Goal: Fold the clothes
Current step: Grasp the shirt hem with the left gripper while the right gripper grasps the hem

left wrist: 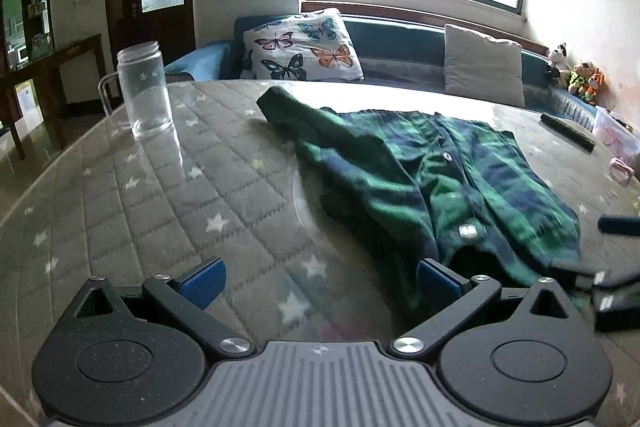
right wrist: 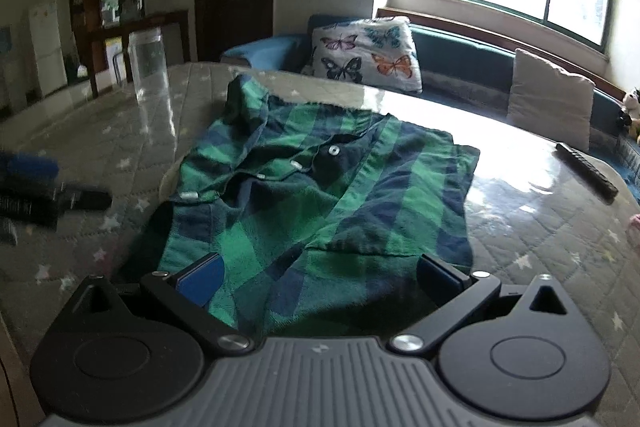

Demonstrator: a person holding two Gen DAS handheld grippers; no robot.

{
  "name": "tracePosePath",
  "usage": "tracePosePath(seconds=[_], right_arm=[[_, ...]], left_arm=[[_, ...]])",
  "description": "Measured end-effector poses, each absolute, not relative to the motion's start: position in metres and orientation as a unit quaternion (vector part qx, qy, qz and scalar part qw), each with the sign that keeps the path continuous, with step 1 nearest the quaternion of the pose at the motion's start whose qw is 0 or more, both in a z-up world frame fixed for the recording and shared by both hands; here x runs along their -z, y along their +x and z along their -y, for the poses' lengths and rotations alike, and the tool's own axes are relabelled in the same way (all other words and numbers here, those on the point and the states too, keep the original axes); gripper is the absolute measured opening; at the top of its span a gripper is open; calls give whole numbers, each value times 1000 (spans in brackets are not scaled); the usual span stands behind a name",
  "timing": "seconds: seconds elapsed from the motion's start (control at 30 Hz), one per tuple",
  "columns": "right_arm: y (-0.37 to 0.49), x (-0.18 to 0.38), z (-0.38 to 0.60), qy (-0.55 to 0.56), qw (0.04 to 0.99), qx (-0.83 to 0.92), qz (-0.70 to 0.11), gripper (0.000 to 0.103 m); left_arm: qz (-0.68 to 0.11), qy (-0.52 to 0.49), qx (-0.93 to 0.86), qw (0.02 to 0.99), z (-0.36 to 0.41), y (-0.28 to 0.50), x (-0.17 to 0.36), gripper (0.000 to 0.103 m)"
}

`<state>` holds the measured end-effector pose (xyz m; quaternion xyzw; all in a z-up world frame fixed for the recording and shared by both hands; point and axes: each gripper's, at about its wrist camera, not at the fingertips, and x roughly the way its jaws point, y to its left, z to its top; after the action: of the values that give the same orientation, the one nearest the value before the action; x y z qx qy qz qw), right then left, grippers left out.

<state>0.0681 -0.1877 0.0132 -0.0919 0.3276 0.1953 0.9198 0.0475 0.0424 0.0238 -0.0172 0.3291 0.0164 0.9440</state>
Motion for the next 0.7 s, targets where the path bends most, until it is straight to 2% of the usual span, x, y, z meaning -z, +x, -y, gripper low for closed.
tracePosePath(seconds=[0.17,0.4,0.53,0.7], right_arm=[[77,-3,183,-106,909,-205,-347,103],[106,-19,196,-80,914,-205,-342,103],[135,-24,200,-79,919,-189,-336,98],[184,-22,204,-63,920,-172,-345,92]], left_arm=[[-327,-14,-16,945,-39,84,-32,103],[-332,-8,-10,943,-29,146,-39,103],[-338,-3,-12,941,-19,177,-34,102],[-356,9,-12,934,-13,212,-22,91]])
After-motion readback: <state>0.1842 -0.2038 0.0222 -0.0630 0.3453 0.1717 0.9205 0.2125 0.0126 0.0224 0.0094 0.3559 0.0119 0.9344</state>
